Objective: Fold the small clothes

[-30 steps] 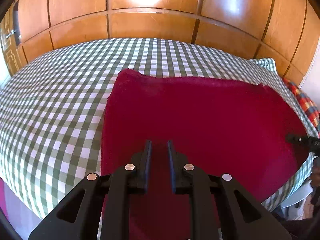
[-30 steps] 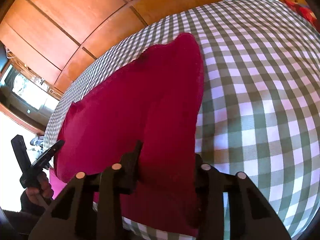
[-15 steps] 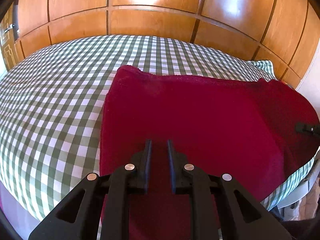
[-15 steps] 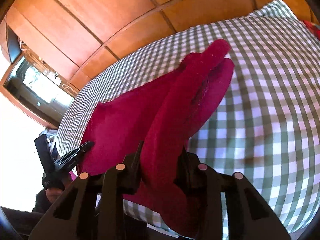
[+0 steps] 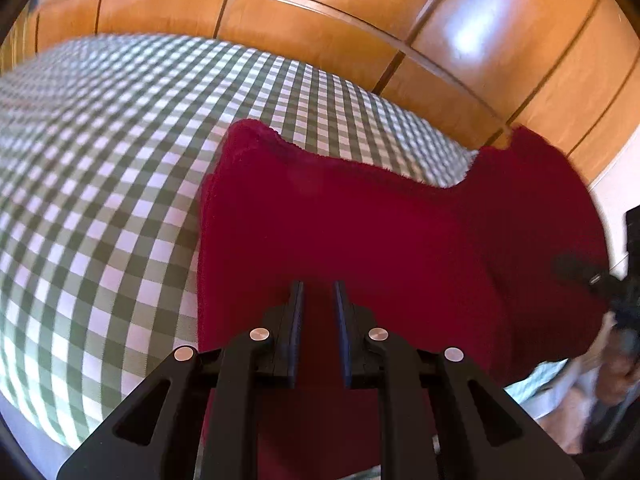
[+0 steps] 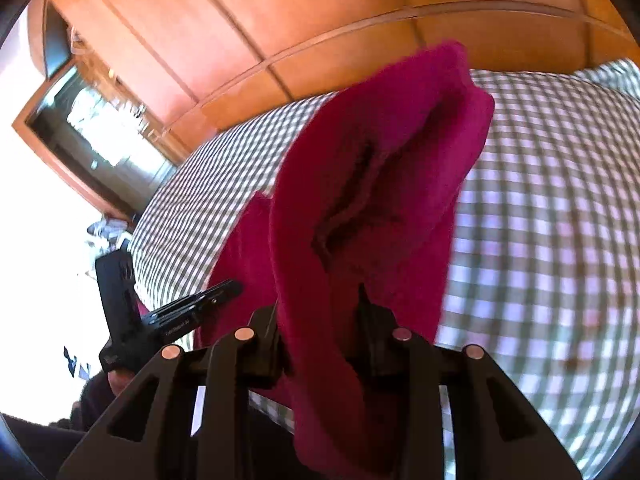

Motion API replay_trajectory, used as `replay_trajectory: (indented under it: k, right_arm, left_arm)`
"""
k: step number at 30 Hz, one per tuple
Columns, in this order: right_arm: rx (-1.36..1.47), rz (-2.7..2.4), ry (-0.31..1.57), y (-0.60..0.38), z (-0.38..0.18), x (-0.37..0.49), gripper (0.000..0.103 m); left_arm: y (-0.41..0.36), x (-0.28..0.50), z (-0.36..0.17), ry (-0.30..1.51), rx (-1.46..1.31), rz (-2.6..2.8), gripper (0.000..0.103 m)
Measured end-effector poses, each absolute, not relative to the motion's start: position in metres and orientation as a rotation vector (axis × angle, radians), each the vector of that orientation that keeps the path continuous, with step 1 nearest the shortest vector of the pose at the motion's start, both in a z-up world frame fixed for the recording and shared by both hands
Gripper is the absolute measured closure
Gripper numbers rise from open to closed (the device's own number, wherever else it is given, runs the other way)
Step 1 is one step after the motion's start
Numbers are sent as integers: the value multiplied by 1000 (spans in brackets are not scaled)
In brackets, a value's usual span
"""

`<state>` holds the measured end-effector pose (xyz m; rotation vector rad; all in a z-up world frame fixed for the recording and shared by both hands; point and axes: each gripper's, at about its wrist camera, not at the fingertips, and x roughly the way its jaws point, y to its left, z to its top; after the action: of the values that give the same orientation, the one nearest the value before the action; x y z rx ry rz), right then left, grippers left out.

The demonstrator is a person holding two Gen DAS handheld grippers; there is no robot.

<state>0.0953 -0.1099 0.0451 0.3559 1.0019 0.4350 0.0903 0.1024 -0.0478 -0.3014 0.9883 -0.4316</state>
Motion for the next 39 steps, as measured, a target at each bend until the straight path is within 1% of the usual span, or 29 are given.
replay_trajectory:
  k: [2,7,11,14,17,20,21,22,23,24,25,26,28,30,31,32,33,36,39]
  right_arm:
    - [326,462,1008,-89,45,102,75]
    - [309,527,1002,-56,52,112,76]
    - [299,588,1006,-35,54,116,76]
    - [265,642,1030,-5,48,120,76]
    - [208,673,1064,19,30,118,75]
    - [128,680,1072,36,15,114,72]
    - [116,689,1067,39,12,112,67]
    - [117,711,1057,40,12,110,58]
    - [132,741,1043,39,14,107,51]
    - [154,785,1024,37,18,103,37]
    - [172,820,987,31,25,98,35]
    - [175,832,964,27,30,93,34]
    - [204,834,924,5,36,83,31]
    - [238,792,920,-23,31,73,29]
    - [245,762,926,-34,26,69,29]
    - [252,727,935,-49,20,65,29]
    - [267,701,942,-63,13,60,29]
    - [332,590,978,-110,-7,43,28]
    - [365,534,999,-131,-20,31,28]
  left_arm:
    - [113,92,-45,988,-367,-472,90]
    - [127,90,-46,998,-375,-465,90]
    - [136,91,-56,1028,-392,-465,90]
    - [147,93,-58,1031,-484,-483,90]
    - [168,94,-52,999,-563,-467,90]
    - [185,93,-51,997,-619,-442,90]
    - [188,92,-50,996,-626,-432,90]
    - [191,90,-49,997,-628,-417,89]
    - [194,90,-48,999,-633,-414,76]
    - [196,89,-47,1001,-648,-414,70]
    - [200,86,-46,1002,-680,-412,60]
    - [202,86,-44,1001,-697,-419,57]
    - [207,83,-40,995,-718,-430,57]
    - [212,79,-33,978,-733,-449,56]
    - [214,79,-31,974,-747,-461,54]
    - [216,77,-28,967,-772,-477,48]
    - [217,78,-26,962,-790,-484,46]
    - [216,73,-12,937,-803,-515,46]
    - [203,71,2,934,-758,-558,46]
